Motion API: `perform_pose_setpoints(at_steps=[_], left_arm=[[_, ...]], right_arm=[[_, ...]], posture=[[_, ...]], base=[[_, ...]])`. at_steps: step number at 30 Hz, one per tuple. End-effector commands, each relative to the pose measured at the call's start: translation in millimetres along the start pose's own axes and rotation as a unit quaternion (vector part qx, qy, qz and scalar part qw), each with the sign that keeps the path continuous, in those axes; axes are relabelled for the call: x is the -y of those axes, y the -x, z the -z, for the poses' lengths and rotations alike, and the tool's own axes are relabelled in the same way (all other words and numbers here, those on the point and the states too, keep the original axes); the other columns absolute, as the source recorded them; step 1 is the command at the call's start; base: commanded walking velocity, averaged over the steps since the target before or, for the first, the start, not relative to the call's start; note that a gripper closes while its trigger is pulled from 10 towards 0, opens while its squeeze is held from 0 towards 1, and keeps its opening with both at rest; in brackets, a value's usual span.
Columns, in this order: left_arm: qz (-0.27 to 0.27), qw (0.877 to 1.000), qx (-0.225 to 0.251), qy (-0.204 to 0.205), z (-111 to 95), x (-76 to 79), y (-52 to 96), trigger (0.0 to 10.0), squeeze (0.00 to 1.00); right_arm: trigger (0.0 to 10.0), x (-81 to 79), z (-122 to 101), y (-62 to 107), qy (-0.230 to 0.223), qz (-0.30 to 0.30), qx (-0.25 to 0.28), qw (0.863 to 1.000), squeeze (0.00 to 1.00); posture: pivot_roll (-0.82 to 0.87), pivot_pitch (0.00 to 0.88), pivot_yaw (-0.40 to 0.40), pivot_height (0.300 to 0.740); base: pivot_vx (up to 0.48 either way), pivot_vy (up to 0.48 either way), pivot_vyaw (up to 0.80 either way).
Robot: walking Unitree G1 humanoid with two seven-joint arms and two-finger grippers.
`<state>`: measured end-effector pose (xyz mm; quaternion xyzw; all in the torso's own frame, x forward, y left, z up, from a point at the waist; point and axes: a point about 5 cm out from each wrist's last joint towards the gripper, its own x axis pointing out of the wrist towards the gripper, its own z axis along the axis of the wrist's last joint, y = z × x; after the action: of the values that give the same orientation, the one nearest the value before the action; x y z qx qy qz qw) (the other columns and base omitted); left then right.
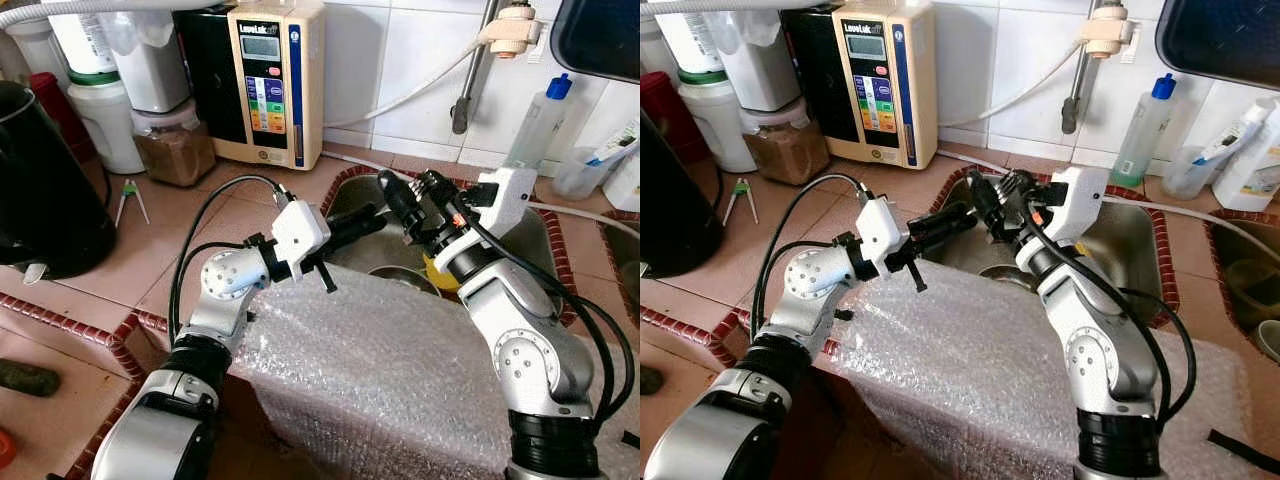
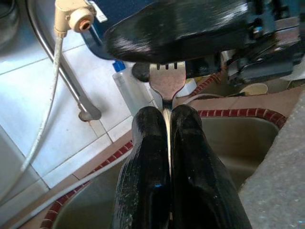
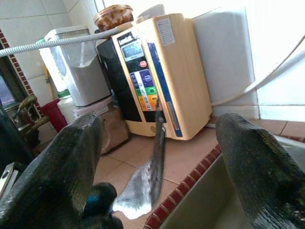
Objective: Kitchen organization
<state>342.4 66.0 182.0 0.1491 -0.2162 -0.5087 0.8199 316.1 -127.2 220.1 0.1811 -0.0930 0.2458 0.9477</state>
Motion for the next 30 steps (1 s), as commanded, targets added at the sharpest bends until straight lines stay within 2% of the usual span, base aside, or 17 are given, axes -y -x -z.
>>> perform_pose_setpoints(at_steps=[1,13,30], left_arm=[[0.006,1.0,0.011,-0.007,-4.2,0.4,-2.2,0.0,0.0],[0.002,1.0,0.013,-0.002,-3.6,1.5,-4.2,0.0,0.0],[-0.002,1.0,0.009,-0.005,-3.9,-1.1,-6.3,0.0,0.0]], right_arm=[[0.0,-2.2,-2.3,-5.8,-0.005,-0.007,0.004,1.0,0.0],[0.0,-8.0,10.2,-3.9,-0.027,-0.036,-0.027,0.999,0.0],[0.0,-5.9,10.8,-4.0,-0.025,-0.029,-0.025,0.999,0.0]], posture=[[0.03,0.0,0.027,0.74],[0.02,0.0,0.025,0.74],[0.02,0.0,0.029,0.74]], base=[[0.0,0.0,0.0],[0.0,0.0,0.0],[0.0,0.0,0.0]])
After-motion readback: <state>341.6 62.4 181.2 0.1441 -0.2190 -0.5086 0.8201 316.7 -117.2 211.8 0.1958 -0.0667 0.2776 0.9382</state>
